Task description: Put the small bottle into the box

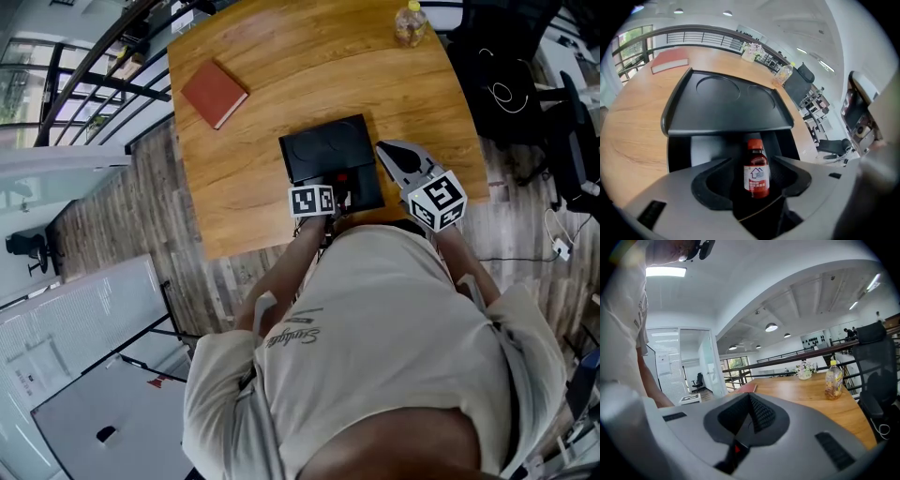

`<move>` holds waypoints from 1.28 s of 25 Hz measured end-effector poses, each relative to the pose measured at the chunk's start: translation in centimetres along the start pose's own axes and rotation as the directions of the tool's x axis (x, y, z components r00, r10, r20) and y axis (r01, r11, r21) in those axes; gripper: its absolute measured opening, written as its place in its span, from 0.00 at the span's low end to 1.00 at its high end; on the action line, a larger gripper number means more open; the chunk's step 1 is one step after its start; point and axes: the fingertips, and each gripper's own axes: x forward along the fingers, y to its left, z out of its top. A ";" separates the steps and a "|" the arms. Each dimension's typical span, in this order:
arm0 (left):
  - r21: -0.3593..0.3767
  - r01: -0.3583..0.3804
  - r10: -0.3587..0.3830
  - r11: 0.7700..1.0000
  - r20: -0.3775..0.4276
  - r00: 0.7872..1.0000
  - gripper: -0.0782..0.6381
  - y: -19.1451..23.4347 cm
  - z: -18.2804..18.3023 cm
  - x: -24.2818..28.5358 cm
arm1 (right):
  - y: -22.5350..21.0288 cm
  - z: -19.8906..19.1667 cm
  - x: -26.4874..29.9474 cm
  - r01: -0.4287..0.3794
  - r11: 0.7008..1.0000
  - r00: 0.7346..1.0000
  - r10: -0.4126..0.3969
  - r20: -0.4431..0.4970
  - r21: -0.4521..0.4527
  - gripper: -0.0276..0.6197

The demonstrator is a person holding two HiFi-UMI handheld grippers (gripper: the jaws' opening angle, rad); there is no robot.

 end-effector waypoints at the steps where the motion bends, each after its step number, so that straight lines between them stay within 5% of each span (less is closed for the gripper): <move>1: -0.008 0.015 -0.015 1.000 0.017 1.000 0.45 -0.2 0.1 -0.4 | 0.3 0.1 0.1 -0.002 1.000 1.000 0.002 -0.003 -0.006 0.04; 11: -0.053 0.165 -0.153 0.985 0.181 0.972 0.45 -1.8 3.0 -4.6 | 1.4 1.1 0.7 0.004 0.999 0.999 -0.005 -0.033 -0.054 0.04; 19: -0.042 0.238 -0.210 0.970 0.345 0.915 0.42 -2.9 5.8 -9.8 | 1.8 2.9 0.7 0.007 0.996 1.000 -0.008 -0.013 -0.084 0.04; 32: 0.256 0.073 -0.219 0.964 0.607 0.764 0.36 -6.9 14.1 -20.8 | 5.5 10.7 1.2 -0.102 0.949 0.991 0.125 0.057 -0.298 0.04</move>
